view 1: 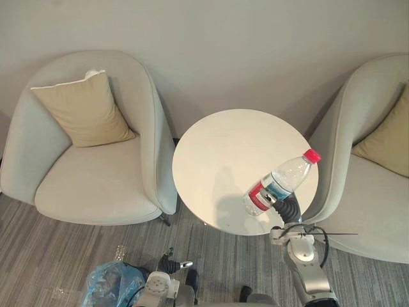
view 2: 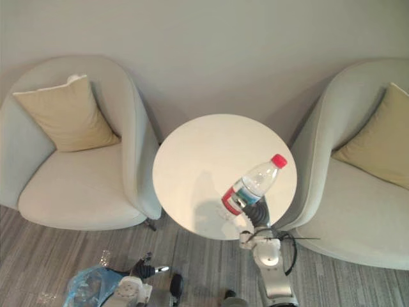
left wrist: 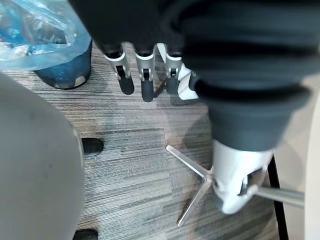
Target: Gather rubbish on tea table into small bin, then transfer packed bag to large trash can.
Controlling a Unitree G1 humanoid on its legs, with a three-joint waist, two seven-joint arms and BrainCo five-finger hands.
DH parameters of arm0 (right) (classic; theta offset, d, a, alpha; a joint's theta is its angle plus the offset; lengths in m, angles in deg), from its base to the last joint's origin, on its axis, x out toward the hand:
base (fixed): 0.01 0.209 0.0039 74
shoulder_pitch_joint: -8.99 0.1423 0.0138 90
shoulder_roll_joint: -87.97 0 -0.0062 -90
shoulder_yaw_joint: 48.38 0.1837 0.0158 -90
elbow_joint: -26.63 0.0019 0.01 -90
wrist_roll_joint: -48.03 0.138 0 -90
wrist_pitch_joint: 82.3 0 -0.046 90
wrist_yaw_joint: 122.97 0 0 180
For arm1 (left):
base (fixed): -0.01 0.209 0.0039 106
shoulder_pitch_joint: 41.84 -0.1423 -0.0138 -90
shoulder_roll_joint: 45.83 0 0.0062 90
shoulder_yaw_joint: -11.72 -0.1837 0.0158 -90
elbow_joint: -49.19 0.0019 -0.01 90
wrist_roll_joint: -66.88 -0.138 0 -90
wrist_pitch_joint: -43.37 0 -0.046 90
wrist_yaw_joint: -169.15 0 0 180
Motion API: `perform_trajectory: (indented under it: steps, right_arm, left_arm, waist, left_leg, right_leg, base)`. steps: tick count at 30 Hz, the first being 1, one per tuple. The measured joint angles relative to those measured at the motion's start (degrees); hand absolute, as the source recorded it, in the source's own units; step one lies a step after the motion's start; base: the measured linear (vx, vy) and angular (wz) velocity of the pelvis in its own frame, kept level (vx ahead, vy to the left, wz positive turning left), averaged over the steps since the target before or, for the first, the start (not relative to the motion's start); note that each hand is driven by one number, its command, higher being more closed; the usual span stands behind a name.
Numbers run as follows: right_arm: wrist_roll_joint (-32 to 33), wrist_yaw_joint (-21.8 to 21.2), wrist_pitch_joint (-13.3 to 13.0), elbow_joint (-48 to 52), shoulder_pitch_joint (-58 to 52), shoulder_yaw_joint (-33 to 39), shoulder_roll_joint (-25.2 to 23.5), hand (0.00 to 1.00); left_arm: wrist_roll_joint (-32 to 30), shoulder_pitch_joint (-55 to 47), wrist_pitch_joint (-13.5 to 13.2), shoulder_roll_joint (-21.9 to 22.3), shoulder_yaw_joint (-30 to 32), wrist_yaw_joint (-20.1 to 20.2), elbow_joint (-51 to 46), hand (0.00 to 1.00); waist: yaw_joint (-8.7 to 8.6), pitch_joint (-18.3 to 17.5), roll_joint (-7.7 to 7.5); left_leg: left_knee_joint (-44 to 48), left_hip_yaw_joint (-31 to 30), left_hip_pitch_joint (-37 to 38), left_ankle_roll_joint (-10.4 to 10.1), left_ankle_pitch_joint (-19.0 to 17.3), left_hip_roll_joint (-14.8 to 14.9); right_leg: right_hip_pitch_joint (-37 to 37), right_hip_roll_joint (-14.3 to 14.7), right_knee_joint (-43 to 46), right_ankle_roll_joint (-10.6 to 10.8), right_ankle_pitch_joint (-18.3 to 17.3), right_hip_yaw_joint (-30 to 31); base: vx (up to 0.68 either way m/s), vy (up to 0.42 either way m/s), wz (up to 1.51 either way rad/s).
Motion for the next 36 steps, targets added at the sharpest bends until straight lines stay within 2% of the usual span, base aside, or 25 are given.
perform_trajectory:
  steps: [8,12,15,17,18,19,20,21,22,24,26,27,28,29,30,31,32,34,35,36]
  right_arm:
    - [-6.52,0.19,-0.98,4.66,-4.96,-3.48,-0.02,1.00]
    - [-7.02,0.62,-1.01,4.66,-5.38,-5.14,0.09,1.00]
    - [-8.77,1.31,-1.03,4.55,-4.44,-5.75,1.74,1.00]
    - [-8.92,1.84,-1.00,4.45,-2.16,-6.36,2.94,1.00]
    - [-8.93,2.28,-0.92,3.93,-0.31,-6.53,3.05,1.00]
    - [-8.98,2.70,-0.74,3.14,1.79,-6.63,2.88,1.00]
    - [-8.98,2.77,-0.70,2.23,3.29,-6.65,3.18,1.00]
    - [-9.01,2.80,-0.05,1.02,5.65,-6.72,3.58,1.00]
    - [-9.01,3.05,-0.06,0.49,6.67,-6.63,3.73,1.00]
    - [-8.95,4.13,0.02,-0.37,7.57,-6.11,4.28,1.00]
    - [-8.92,4.61,0.03,-0.35,7.56,-4.72,4.73,1.00]
    - [-8.90,4.81,0.03,-0.34,7.63,-3.34,4.68,1.00]
    - [-8.90,4.93,0.10,-0.50,7.62,-2.75,4.63,1.00]
    - [-8.97,4.99,0.37,-2.02,7.94,-1.25,4.12,1.00]
    - [-9.09,4.76,1.21,-4.58,8.17,-1.30,2.01,1.00]
    - [-9.30,4.74,1.54,-5.23,8.00,-1.38,1.09,1.00]
    - [-10.35,4.68,1.83,-6.16,7.54,-2.01,-0.74,1.00]
    - [-11.13,4.05,1.79,-6.86,7.72,-3.90,-2.08,1.00]
    - [-11.11,3.73,1.79,-6.88,7.37,-4.30,-2.68,1.00]
    - [-11.09,3.49,1.80,-6.70,6.46,-4.15,-2.92,1.00]
  left_arm:
    - [0.03,0.01,-0.03,-0.23,-1.01,-0.15,0.64,0.00]
    - [0.01,0.14,-0.01,-0.50,-2.82,-0.19,1.01,0.00]
    - [-0.02,0.59,-0.16,-0.06,-3.26,-0.23,0.68,0.00]
    - [-0.02,0.57,-0.44,0.22,-3.40,-0.23,-0.54,0.00]
    - [-0.02,0.58,-0.78,0.03,-3.48,-0.23,-0.73,0.00]
    - [-0.04,0.83,-0.86,-0.30,-3.32,-0.19,-1.20,0.00]
    - [-0.05,1.02,-0.85,-0.23,-3.21,-0.18,-1.35,0.00]
    - [-0.12,1.02,-0.81,-0.15,-3.14,-0.17,-1.06,0.00]
    - [-0.51,0.80,-0.80,0.30,-3.14,-0.13,-0.44,0.00]
    - [-1.53,-0.14,-0.72,1.41,-3.26,-0.14,-0.31,0.00]
    - [-2.52,-0.43,-0.66,2.41,-4.91,-0.16,-0.82,0.00]
    - [-3.51,-0.38,-0.61,2.90,-6.62,-0.08,-1.42,0.00]
    - [-3.87,-0.25,-0.60,3.07,-7.20,-0.03,-1.46,0.00]
    - [-4.43,0.14,-0.49,2.79,-7.54,0.06,-1.26,0.00]
    - [-4.46,-0.23,-0.13,1.72,-7.64,0.07,-1.23,0.00]
    - [-4.41,-0.62,-0.08,1.27,-7.40,0.14,-1.76,0.00]
    - [-4.49,-1.07,-0.03,0.20,-6.95,0.08,-1.89,0.00]
    - [-4.30,-1.76,-0.04,-0.31,-5.20,-0.27,-1.73,0.00]
    - [-4.29,-1.93,-0.03,-0.44,-3.86,-0.38,-1.62,0.00]
    - [-4.25,-2.08,-0.08,-0.95,-3.53,-0.35,-1.63,0.00]
  waist:
    - [-0.45,-0.19,0.01]
    - [-0.78,-0.01,0.48]
    - [-0.69,0.95,1.84]
    - [-0.59,1.72,3.33]
    - [-0.69,2.07,3.88]
    - [-1.11,2.37,2.83]
    - [-0.79,2.30,3.13]
    - [-0.43,2.36,3.04]
    - [-0.98,2.21,3.25]
    - [-2.25,1.78,3.62]
    - [-3.54,0.71,4.13]
    - [-4.56,0.02,5.18]
    - [-4.62,-0.44,5.89]
    - [-4.21,-0.22,5.56]
    - [-2.84,-0.14,3.64]
    - [-2.47,-0.08,3.19]
    - [-2.00,-0.45,2.11]
    - [-1.74,-0.48,2.02]
    - [-1.84,-0.33,2.27]
    - [-2.20,-0.25,1.88]
  left_leg:
    - [0.17,0.69,0.88,-0.12,0.08,0.14]
    - [2.18,-1.47,-0.76,-0.24,0.18,-0.30]
    - [6.59,-2.20,-4.52,-0.38,0.38,-0.24]
    - [15.50,0.32,-11.52,0.32,0.88,-0.31]
    - [15.35,0.60,-13.44,0.40,3.20,-0.42]
    - [14.14,2.37,-13.27,1.82,3.55,0.08]
    - [19.42,6.05,-14.25,3.67,0.10,1.29]
    - [26.36,12.33,-12.85,4.08,-4.23,4.09]
    - [27.70,17.01,-9.46,3.77,-6.62,6.75]
    - [23.93,23.59,-2.32,2.47,-8.06,10.87]
    - [15.93,25.82,1.45,0.51,-7.08,12.35]
    - [8.58,25.66,2.81,-2.62,-5.25,12.06]
    - [4.88,25.34,3.05,-4.40,-4.84,11.49]
    - [-0.14,24.60,4.05,-6.34,-3.97,10.34]
    - [-0.16,23.48,4.00,-5.66,-3.40,8.73]
    - [0.13,22.88,4.13,-5.58,-3.45,8.09]
    - [0.69,22.37,4.52,-5.12,-3.51,6.42]
    - [0.99,22.08,5.35,-3.55,-4.19,4.93]
    - [1.68,21.09,4.54,-2.53,-4.64,3.80]
    - [2.91,19.30,3.33,-1.38,-5.29,2.58]
  right_leg:
    - [0.87,0.08,-0.93,0.37,1.34,1.03]
    - [1.64,0.01,-0.72,0.36,1.34,-1.13]
    - [0.73,0.24,0.85,-0.02,0.98,-3.74]
    - [-1.34,1.32,2.54,-0.72,0.58,-3.92]
    - [-2.04,2.50,2.17,-2.27,0.54,-3.50]
    - [-3.80,0.68,2.21,-3.53,1.88,-6.16]
    - [-4.71,0.48,3.13,-3.71,1.95,-7.16]
    - [-5.16,-0.10,3.92,-4.03,2.13,-8.58]
    - [-5.10,-0.70,4.11,-4.19,2.39,-10.08]
    - [-5.24,-2.00,4.72,-3.74,2.68,-14.04]
    - [-6.81,-3.59,5.42,-2.73,3.32,-19.35]
    - [-7.89,-4.21,5.30,-1.66,4.20,-23.16]
    - [-8.40,-4.37,5.29,-1.28,4.69,-24.56]
    - [-8.36,-4.91,4.92,-0.31,5.87,-26.64]
    - [-7.29,-6.31,3.96,0.11,7.40,-27.08]
    - [-6.50,-6.83,3.45,0.39,7.84,-27.11]
    - [-5.39,-8.34,2.90,1.20,8.48,-26.78]
    - [-4.75,-10.13,3.93,1.26,8.51,-24.99]
    - [-6.00,-10.79,6.05,0.18,7.76,-21.24]
    - [-7.63,-10.57,8.18,-2.07,2.35,-13.13]
  base:
    - [-0.05,0.021,-0.07]
    - [-0.04,-0.008,0.27]
    - [-0.07,-0.013,0.53]
    - [-0.19,-0.034,0.64]
    - [-0.27,-0.061,0.89]
    - [-0.29,-0.050,0.88]
    - [-0.25,-0.031,0.71]
    - [-0.19,-0.031,0.62]
    - [-0.17,-0.022,0.73]
    - [-0.16,0.075,1.20]
    - [-0.18,0.159,1.65]
    - [-0.13,0.189,1.51]
    - [-0.15,0.273,1.59]
    - [-0.14,0.299,1.08]
    - [-0.12,0.293,0.85]
    - [-0.13,0.320,0.53]
    - [-0.10,0.275,0.28]
    - [-0.08,0.211,0.11]
    - [-0.12,0.147,0.30]
    - [-0.11,0.116,0.49]
